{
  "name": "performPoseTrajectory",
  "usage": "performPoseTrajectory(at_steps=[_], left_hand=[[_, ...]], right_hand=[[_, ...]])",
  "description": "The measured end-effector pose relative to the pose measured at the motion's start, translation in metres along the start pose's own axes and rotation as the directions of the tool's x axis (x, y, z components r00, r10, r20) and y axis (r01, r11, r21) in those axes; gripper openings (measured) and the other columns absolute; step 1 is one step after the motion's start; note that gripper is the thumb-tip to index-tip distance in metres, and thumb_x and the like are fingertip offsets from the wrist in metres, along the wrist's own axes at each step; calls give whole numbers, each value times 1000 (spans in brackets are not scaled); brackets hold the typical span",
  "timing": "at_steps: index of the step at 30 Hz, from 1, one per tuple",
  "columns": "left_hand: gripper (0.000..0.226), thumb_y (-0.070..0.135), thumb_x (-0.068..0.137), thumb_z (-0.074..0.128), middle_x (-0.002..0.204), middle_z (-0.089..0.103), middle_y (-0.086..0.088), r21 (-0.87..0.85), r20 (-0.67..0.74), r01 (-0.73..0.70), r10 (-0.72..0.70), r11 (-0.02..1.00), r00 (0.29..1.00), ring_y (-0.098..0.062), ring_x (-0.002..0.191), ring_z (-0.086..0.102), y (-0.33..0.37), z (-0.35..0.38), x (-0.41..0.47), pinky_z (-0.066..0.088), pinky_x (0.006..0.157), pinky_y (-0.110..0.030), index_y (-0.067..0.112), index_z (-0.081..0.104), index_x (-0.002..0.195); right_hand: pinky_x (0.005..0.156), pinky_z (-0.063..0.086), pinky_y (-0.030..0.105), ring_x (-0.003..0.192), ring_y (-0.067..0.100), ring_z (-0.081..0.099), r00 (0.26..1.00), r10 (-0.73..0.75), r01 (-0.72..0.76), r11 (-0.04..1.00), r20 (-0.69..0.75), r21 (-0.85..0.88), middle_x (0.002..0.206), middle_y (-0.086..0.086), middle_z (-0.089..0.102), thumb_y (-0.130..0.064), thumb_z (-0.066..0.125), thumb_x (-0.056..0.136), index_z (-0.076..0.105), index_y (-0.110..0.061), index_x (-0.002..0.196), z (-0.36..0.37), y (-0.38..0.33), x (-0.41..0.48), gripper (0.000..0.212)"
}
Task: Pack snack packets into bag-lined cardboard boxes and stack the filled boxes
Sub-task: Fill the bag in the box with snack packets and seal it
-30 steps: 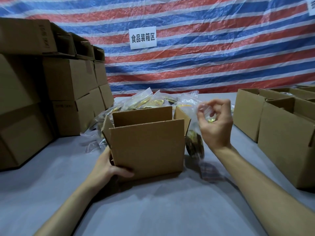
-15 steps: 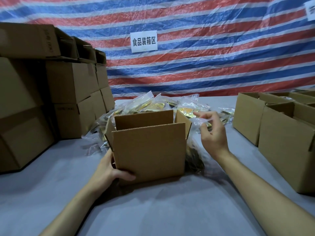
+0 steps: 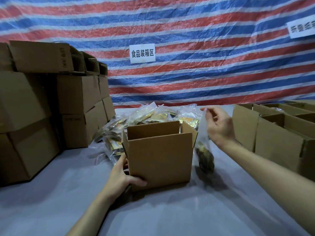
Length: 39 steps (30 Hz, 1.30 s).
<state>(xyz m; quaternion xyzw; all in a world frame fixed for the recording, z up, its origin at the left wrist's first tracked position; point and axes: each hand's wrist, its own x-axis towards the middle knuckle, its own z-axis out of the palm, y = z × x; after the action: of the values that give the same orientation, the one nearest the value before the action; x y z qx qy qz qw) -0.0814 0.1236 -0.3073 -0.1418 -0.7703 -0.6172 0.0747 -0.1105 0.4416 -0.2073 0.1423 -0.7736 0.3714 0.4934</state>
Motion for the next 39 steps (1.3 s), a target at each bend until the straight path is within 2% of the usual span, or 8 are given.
performPoseTrajectory(at_steps=[8, 12, 14, 20, 23, 30, 33, 39], left_hand=[[105, 21, 23, 90, 111, 73, 1, -49, 11, 12, -12, 999, 1000, -8, 96, 69, -2, -1, 0, 54, 75, -19, 29, 60, 122], [111, 15, 24, 90, 112, 73, 0, -54, 19, -6, 7, 999, 1000, -9, 95, 70, -4, -1, 1, 55, 74, -19, 31, 57, 129], [112, 12, 25, 90, 112, 72, 1, -53, 22, -17, 18, 998, 1000, -7, 94, 70, -5, -2, 0, 54, 73, -19, 32, 57, 129], [112, 3, 31, 87, 109, 73, 1, -35, 59, -44, 46, 998, 997, 0, 91, 68, -4, -2, 0, 51, 69, -12, 26, 53, 135], [111, -2, 33, 86, 105, 74, 9, -50, 82, -39, 43, 998, 996, -2, 89, 69, -4, -2, 0, 53, 66, -14, 28, 53, 134], [117, 6, 31, 91, 116, 70, -4, -49, 111, -24, 29, 999, 993, -23, 105, 67, -6, -2, 0, 56, 78, -28, 28, 49, 139], [118, 11, 30, 92, 117, 70, -3, -45, 107, -27, 32, 999, 994, -23, 109, 67, -8, -2, 0, 58, 86, -34, 29, 50, 138], [116, 14, 31, 92, 116, 70, 2, -59, 123, -24, 31, 998, 992, -19, 104, 68, -5, -2, 0, 55, 77, -25, 33, 49, 138]], right_hand=[[51, 53, 43, 65, 36, 62, 910, -410, 406, 845, 67, -349, 89, 21, 64, -12, 55, 104, 67, 5, 104, -36, -46, 58, 21], [56, 49, 37, 70, 37, 64, 874, -477, 473, 786, 95, -398, 94, 23, 67, -18, 51, 106, 68, 4, 105, -51, -75, 91, 27], [65, 52, 44, 83, 39, 65, 882, -467, 455, 801, 70, -389, 101, 24, 67, -23, 48, 107, 68, 3, 109, -55, -91, 110, 33], [77, 47, 34, 100, 26, 64, 934, -350, 309, 890, -69, -335, 110, 12, 71, -27, 43, 104, 70, -7, 112, -47, -138, 145, 35], [71, 42, 27, 100, 25, 66, 963, -266, 229, 905, -54, -359, 110, 9, 73, -24, 45, 102, 71, -11, 110, -30, -153, 149, 31], [80, 57, 46, 93, 30, 69, 991, -84, 113, 937, 102, -331, 101, 10, 74, -26, 52, 101, 74, -11, 107, 6, -162, 135, 27], [78, 57, 43, 88, 24, 69, 994, -47, 72, 962, 103, -263, 94, 7, 74, -25, 55, 100, 76, -10, 103, 14, -163, 133, 26], [75, 57, 33, 80, 10, 66, 990, -26, 52, 981, 139, -188, 90, -1, 73, -23, 57, 100, 77, -10, 100, 25, -178, 133, 25]])
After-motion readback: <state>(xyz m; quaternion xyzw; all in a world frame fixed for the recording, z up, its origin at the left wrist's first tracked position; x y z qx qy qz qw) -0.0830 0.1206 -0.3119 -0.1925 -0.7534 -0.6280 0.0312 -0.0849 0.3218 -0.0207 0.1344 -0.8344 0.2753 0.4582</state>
